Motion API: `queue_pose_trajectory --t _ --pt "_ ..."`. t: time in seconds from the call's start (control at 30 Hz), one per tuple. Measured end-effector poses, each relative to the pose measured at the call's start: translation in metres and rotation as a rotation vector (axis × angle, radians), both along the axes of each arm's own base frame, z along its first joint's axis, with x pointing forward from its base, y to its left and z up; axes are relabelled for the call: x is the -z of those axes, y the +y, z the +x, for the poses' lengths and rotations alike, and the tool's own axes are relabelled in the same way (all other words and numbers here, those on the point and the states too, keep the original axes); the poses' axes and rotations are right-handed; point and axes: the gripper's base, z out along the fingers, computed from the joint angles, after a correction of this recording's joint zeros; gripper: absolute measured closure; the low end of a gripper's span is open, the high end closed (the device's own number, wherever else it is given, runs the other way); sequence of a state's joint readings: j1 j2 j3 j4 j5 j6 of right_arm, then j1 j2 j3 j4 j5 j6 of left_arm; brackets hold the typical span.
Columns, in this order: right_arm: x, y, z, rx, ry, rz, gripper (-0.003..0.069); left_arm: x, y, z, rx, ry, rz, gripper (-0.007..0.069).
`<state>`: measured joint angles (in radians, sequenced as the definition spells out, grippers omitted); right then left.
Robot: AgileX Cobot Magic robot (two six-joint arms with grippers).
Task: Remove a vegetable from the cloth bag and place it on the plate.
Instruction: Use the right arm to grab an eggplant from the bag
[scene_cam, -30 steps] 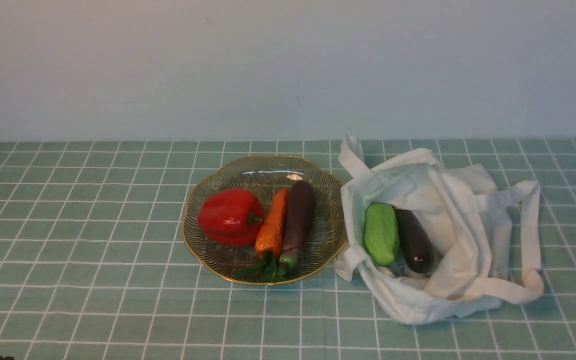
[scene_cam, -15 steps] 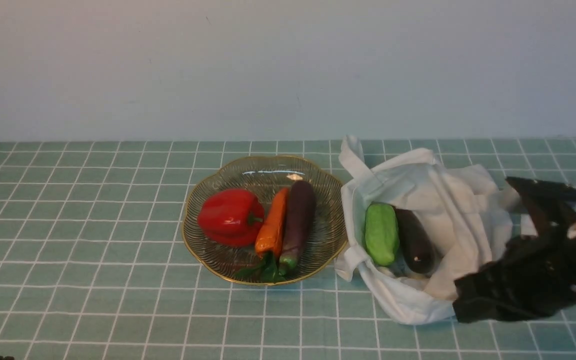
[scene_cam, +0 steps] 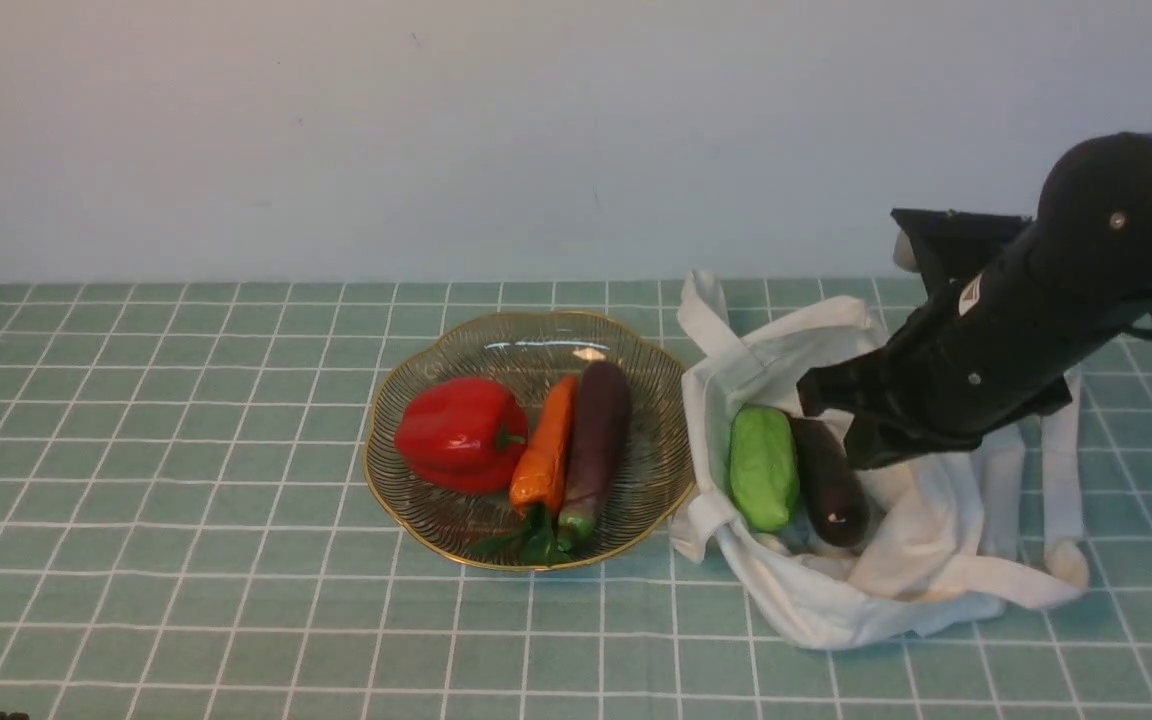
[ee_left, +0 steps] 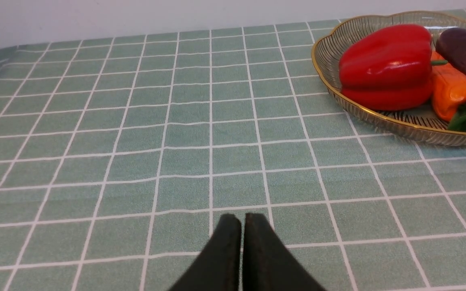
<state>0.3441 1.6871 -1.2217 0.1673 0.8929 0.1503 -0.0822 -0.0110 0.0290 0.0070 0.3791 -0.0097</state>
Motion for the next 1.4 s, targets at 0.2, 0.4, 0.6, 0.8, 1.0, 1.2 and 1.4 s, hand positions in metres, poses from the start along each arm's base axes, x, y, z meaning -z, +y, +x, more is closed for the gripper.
queue_pose_trajectory --t 0.2,0.4,0.6,0.8,1.0,1.2,1.4 --pt "0.021 0.002 0.008 0.011 0.046 -0.025 0.0419 0.000 0.000 0.000 0.000 0.000 0.000 0.0629" --pt "0.049 0.005 0.018 0.028 0.089 -0.038 0.0295 0.000 0.000 0.000 0.000 0.000 0.000 0.0629" --pt "0.073 0.007 0.026 0.043 0.112 -0.046 0.0270 0.000 0.000 0.000 0.000 0.000 0.000 0.0629" --pt "0.083 0.008 0.028 0.045 0.122 -0.050 0.0286 0.000 0.000 0.000 0.000 0.000 0.000 0.0629" --pt "0.077 0.007 0.025 0.033 0.132 -0.056 0.0301 0.000 0.000 0.000 0.000 0.000 0.000 0.0629" --pt "0.038 0.001 0.004 -0.035 0.165 -0.075 0.0301 0.000 0.000 0.000 0.000 0.000 0.000 0.0629" --pt "-0.006 -0.007 -0.021 -0.073 0.162 -0.075 0.0301 0.000 0.000 0.000 0.000 0.000 0.000 0.0629"
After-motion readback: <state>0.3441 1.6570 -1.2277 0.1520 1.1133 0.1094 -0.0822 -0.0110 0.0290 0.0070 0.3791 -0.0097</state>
